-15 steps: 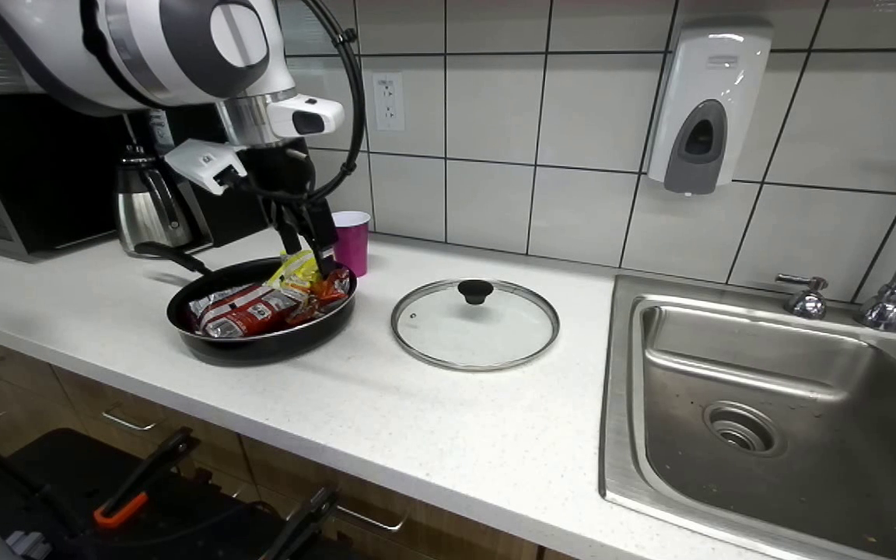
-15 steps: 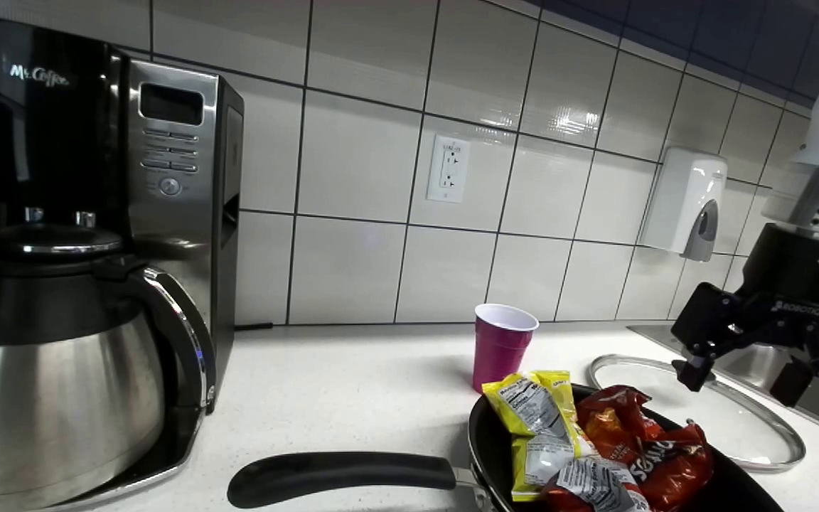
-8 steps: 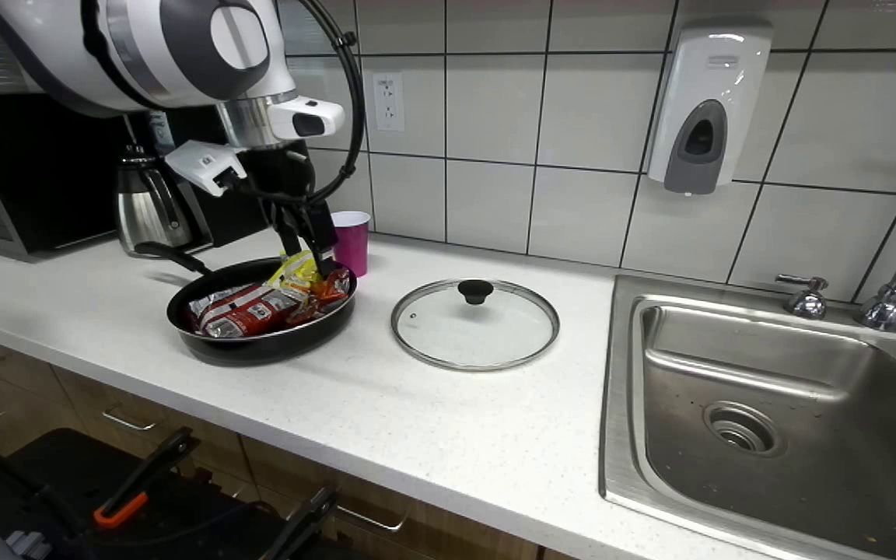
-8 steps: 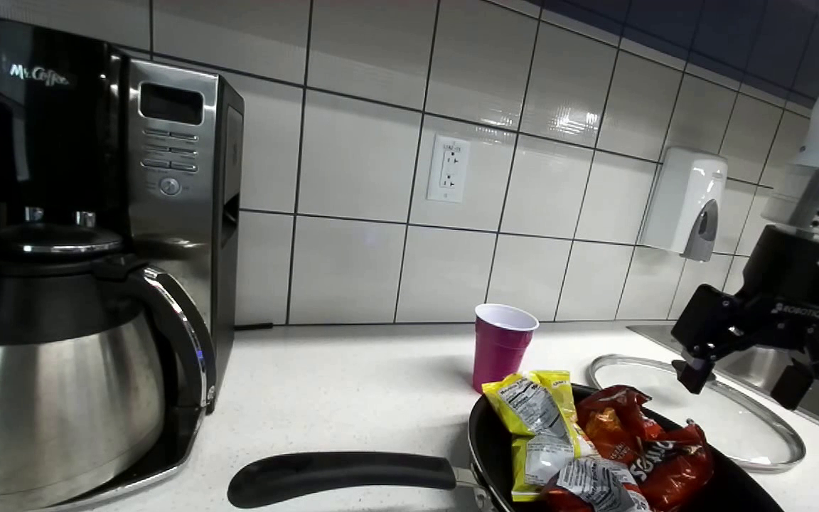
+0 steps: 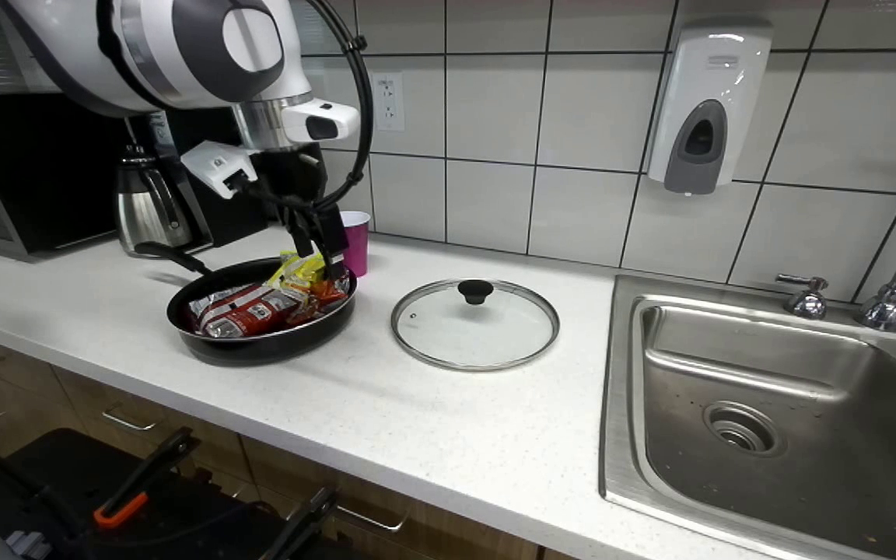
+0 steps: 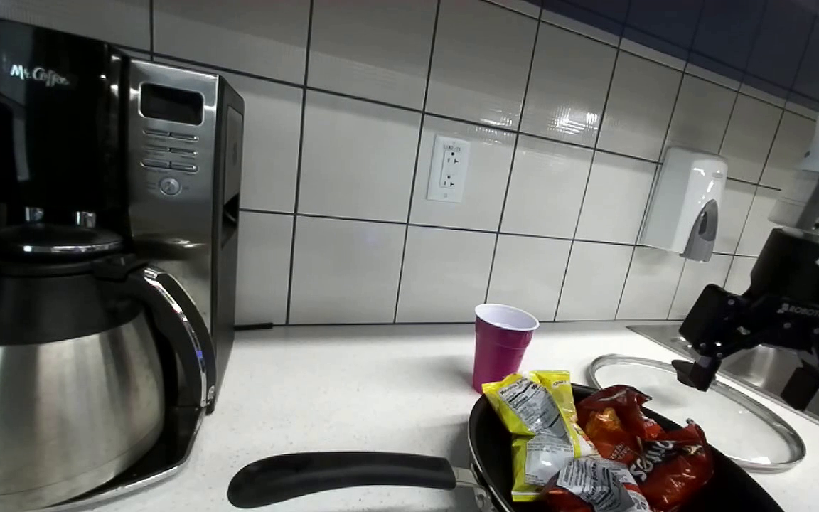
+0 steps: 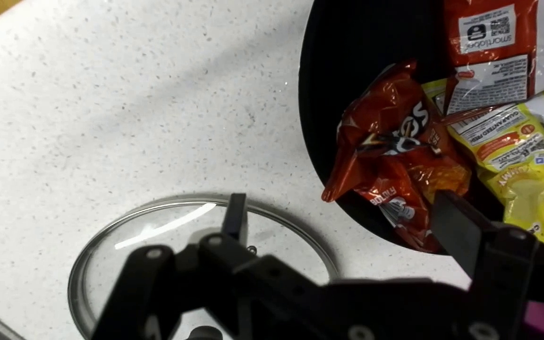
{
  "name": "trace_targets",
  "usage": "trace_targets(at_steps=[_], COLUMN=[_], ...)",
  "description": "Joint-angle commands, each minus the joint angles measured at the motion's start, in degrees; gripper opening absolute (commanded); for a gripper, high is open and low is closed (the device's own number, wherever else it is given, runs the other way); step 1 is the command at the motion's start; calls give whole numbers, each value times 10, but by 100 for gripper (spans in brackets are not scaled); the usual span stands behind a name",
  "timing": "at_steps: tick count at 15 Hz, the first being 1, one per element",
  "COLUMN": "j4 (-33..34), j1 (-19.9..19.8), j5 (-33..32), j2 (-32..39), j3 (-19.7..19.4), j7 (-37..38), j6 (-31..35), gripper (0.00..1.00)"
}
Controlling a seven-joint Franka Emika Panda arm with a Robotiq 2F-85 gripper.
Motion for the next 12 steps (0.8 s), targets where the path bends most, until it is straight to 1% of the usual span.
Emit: trace_targets(at_steps=[1,8,12], j4=[15,46,79], j1=[-21,-53,-60], j5=[14,-1,-8], j2=[7,42,76], j3=[-8,-30,-45], j7=[-23,-11,-8], j6=[-14,-11,-10], gripper=[100,100,100])
